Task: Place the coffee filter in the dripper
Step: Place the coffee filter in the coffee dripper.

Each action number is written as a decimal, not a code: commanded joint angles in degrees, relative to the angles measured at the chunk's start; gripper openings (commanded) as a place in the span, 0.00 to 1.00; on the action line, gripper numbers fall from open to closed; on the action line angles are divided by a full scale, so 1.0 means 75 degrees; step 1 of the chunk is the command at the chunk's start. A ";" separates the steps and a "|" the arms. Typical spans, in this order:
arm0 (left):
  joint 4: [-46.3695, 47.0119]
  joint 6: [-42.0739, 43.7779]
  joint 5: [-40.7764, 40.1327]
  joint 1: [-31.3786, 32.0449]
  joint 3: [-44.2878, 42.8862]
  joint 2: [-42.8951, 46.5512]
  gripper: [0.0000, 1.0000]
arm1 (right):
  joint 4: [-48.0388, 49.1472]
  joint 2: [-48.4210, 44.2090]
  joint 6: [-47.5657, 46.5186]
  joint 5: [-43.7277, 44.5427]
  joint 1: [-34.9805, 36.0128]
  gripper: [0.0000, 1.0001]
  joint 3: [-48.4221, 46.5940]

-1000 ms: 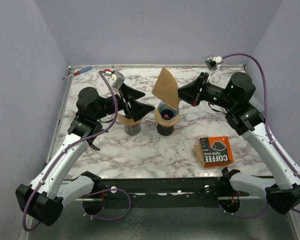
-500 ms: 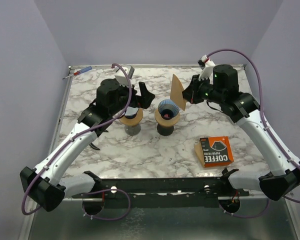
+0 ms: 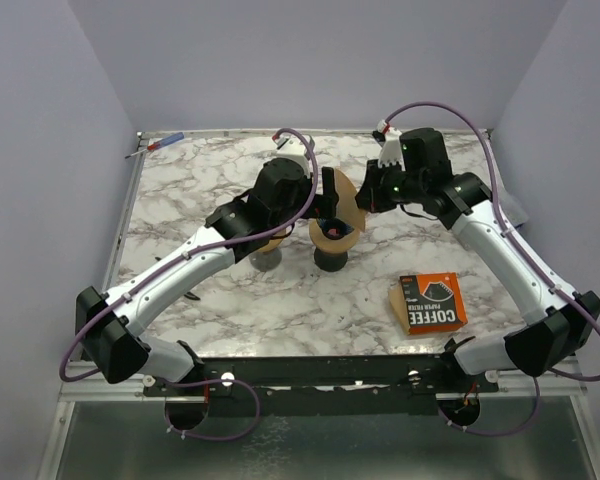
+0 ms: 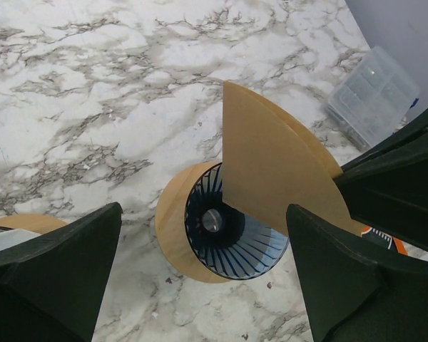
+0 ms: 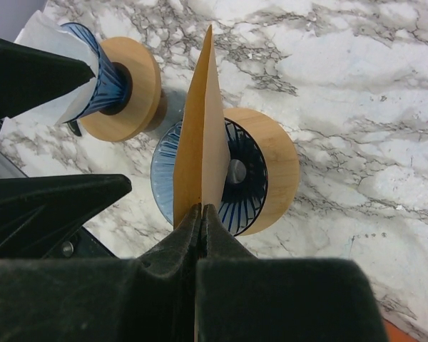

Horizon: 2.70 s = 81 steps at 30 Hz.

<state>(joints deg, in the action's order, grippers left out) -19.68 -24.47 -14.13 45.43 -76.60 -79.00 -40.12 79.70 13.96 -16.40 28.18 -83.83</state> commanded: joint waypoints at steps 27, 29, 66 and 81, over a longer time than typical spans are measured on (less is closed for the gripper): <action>-0.0024 -0.1215 -0.0188 0.0118 0.0012 -0.0143 0.99 | 0.0501 0.0318 0.0218 -0.1030 0.0051 0.41 0.0341; -0.0024 -0.1217 -0.0201 0.0112 0.0049 -0.0120 0.96 | 0.0521 0.0333 0.0226 -0.1044 0.0051 0.41 0.0349; -0.0739 -0.0242 -0.0031 0.0199 -0.0335 -0.0618 0.54 | 0.0042 0.0037 -0.0007 0.1086 0.0041 0.40 0.0417; -0.1380 0.0031 -0.0713 0.0197 -0.0557 -0.0597 0.56 | -0.0094 0.0041 0.0053 0.1345 0.0050 0.40 0.0478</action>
<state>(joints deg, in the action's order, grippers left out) -27.62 -25.45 -16.08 46.63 -78.85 -83.46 -39.27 81.32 14.11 -9.13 28.18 -80.49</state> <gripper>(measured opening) 0.555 0.398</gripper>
